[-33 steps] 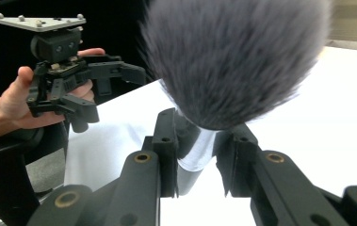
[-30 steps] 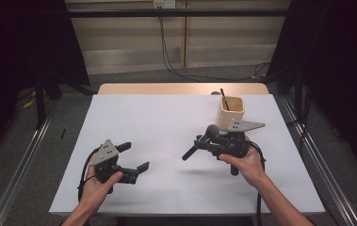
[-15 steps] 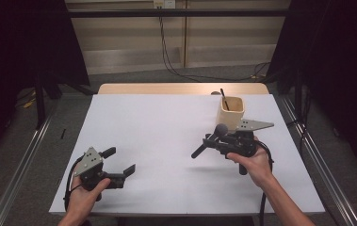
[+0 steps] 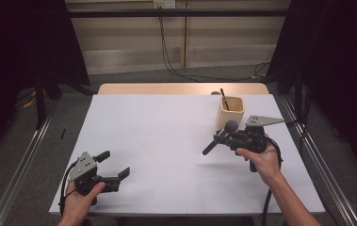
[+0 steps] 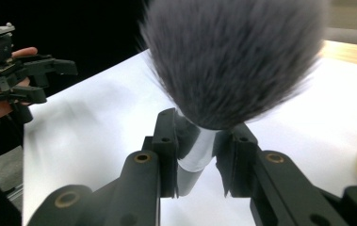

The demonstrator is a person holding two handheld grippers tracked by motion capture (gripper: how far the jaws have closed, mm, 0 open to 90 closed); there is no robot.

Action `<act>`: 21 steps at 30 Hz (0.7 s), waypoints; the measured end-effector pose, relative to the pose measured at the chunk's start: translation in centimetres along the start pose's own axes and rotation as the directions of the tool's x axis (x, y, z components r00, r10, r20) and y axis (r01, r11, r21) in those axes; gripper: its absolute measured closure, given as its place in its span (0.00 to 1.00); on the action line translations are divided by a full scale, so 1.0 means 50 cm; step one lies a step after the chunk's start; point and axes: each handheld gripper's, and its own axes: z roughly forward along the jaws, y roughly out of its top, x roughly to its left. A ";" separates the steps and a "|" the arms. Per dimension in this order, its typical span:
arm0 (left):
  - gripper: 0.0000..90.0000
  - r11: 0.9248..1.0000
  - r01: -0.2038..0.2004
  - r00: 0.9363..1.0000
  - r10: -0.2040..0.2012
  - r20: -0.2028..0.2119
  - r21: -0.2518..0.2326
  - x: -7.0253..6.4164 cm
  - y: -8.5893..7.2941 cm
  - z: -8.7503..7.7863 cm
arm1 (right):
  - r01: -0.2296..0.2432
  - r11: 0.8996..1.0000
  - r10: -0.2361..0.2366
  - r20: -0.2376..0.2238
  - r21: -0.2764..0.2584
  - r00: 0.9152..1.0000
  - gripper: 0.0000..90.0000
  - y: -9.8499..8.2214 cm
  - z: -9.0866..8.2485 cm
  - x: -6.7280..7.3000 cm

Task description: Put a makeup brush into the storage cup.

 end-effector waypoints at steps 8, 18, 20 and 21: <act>0.05 0.999 0.011 1.000 -0.011 0.003 -0.033 -0.001 0.006 -0.003 | 0.001 1.000 0.000 0.041 -0.011 0.999 0.79 0.025 -0.031 -0.021; 0.04 0.999 0.015 1.000 -0.015 -0.004 -0.047 0.001 0.005 -0.018 | 0.008 1.000 -0.009 0.078 0.018 0.997 0.79 0.039 -0.047 -0.043; 0.04 0.999 0.011 1.000 -0.011 -0.008 -0.048 0.002 0.005 -0.018 | 0.010 1.000 -0.012 0.091 0.019 0.996 0.79 0.046 -0.051 -0.047; 0.04 0.999 0.014 1.000 -0.014 -0.006 -0.048 0.003 0.005 -0.017 | 0.010 1.000 -0.012 0.096 0.019 0.995 0.79 0.050 -0.054 -0.049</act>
